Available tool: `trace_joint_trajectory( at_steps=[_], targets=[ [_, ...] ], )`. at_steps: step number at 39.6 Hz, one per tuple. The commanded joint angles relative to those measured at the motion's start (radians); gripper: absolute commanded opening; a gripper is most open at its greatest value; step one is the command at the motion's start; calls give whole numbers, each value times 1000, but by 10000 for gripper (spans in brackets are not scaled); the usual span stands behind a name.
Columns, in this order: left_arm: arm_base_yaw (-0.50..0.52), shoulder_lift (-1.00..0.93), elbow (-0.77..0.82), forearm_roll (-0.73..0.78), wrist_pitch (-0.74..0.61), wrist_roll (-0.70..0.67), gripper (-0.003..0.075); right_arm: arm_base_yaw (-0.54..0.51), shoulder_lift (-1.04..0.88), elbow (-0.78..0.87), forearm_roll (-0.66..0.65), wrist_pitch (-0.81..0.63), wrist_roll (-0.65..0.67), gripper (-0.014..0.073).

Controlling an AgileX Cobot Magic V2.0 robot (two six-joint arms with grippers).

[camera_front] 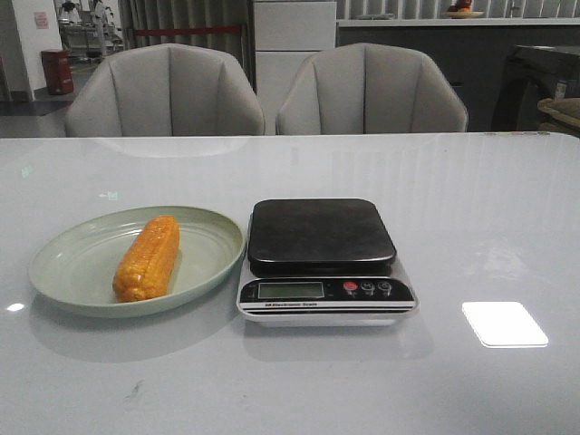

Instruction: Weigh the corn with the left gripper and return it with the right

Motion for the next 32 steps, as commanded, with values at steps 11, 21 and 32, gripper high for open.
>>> trace_joint_trajectory(
  at_steps=[11, 21, 32],
  targets=[
    [3, -23, 30, -9, -89, -1, 114, -38, -8, -10, -15, -79, -20, 146],
    [3, -23, 30, -9, -89, -1, 114, -363, -126, 92, -56, -82, -20, 146],
    [3, -21, 30, -9, -90, -1, 114, -529, -330, 232, -86, -27, -20, 146]
  ],
)
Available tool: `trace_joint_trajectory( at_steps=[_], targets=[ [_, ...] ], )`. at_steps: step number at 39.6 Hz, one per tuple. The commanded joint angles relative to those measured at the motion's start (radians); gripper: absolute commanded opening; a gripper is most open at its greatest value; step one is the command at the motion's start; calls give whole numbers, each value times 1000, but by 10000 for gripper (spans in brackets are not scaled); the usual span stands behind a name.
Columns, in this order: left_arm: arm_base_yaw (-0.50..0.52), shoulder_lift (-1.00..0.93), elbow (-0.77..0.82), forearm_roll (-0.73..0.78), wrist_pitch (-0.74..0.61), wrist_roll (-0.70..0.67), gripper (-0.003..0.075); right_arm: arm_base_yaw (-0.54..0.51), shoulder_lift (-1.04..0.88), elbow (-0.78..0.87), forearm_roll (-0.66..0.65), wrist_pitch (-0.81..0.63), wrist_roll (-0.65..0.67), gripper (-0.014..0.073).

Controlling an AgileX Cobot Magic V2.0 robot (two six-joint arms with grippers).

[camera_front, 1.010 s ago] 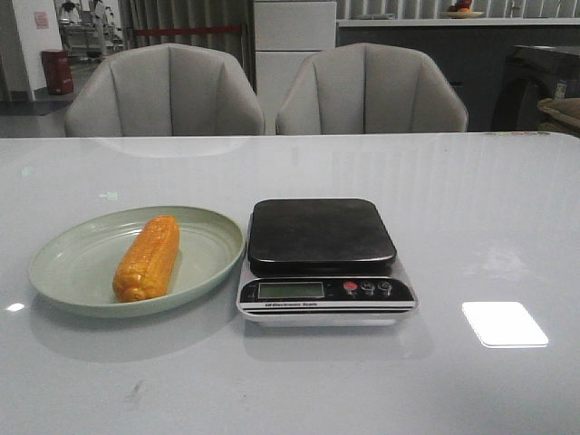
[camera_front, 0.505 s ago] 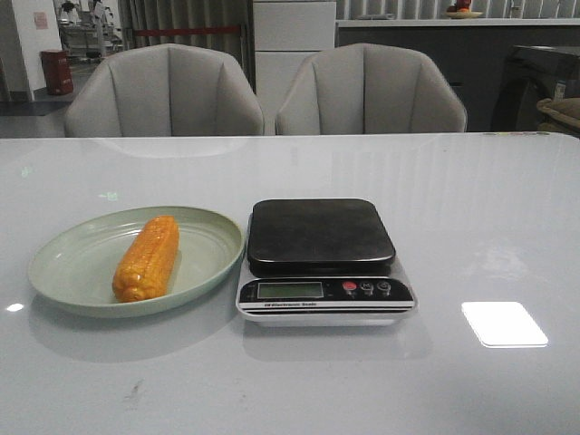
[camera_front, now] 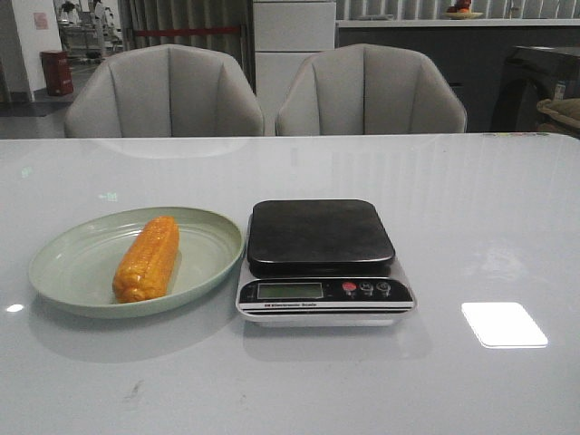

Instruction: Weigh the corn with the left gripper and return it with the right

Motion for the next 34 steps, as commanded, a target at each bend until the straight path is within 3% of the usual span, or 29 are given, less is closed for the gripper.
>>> trace_joint_trajectory(
  at_steps=[1, 34],
  targets=[
    [3, -21, 30, -7, -90, -1, 114, -22, -8, 12, -16, -51, -13, 146],
    [4, -21, 30, -7, -90, -1, 114, -22, -24, 12, -16, -51, -13, 146]
  ],
)
